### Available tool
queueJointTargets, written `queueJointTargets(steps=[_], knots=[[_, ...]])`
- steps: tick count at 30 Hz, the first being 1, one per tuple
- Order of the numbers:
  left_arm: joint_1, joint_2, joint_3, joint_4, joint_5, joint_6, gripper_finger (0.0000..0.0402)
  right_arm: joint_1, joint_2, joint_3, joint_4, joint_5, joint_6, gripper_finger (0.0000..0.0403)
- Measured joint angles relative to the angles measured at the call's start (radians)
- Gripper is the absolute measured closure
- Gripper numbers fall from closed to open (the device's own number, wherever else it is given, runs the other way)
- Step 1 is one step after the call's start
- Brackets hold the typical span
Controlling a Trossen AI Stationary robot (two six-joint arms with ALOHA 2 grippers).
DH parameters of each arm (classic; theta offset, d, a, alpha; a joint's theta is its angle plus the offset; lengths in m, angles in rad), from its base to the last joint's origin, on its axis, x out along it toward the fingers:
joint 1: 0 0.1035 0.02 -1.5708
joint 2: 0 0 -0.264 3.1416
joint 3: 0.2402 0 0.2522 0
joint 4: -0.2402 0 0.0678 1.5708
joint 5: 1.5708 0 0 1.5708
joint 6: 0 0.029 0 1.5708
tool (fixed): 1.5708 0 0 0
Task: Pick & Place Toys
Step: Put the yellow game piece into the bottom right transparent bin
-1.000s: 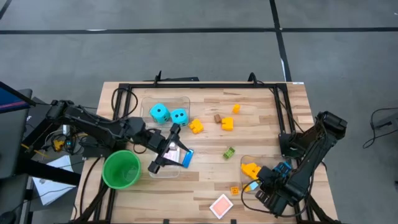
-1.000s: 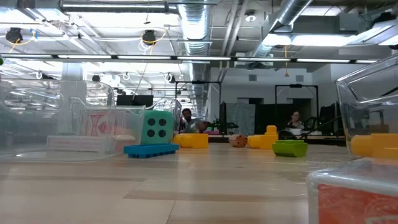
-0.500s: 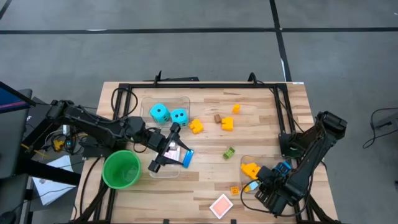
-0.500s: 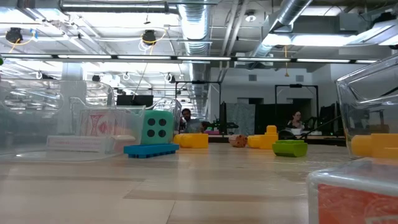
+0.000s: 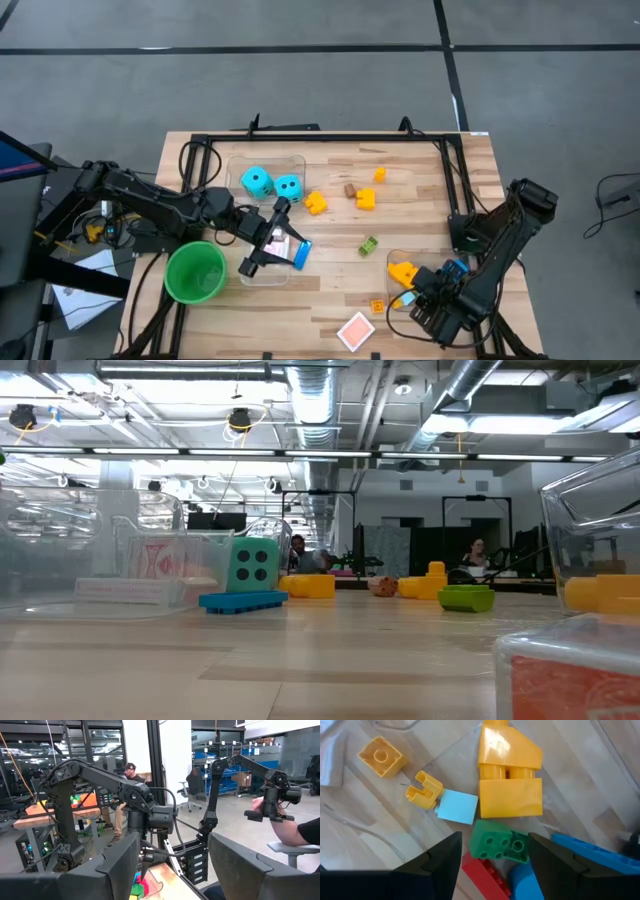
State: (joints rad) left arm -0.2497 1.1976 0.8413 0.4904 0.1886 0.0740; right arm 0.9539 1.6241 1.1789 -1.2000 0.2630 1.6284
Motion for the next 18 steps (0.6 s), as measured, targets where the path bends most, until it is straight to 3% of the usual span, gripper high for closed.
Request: queueJointTargets(steps=[9,18], knots=[[0.0,0.0,0.0,-0.002,0.0,0.0,0.017,-0.043,-0.001,0.085,0.0,0.142,-0.184,0.0186],[-0.008,0.0,0.0,-0.014,0.0,0.002,0.017,-0.016,-0.001,0.219,0.074,0.472,-0.457,0.0185]])
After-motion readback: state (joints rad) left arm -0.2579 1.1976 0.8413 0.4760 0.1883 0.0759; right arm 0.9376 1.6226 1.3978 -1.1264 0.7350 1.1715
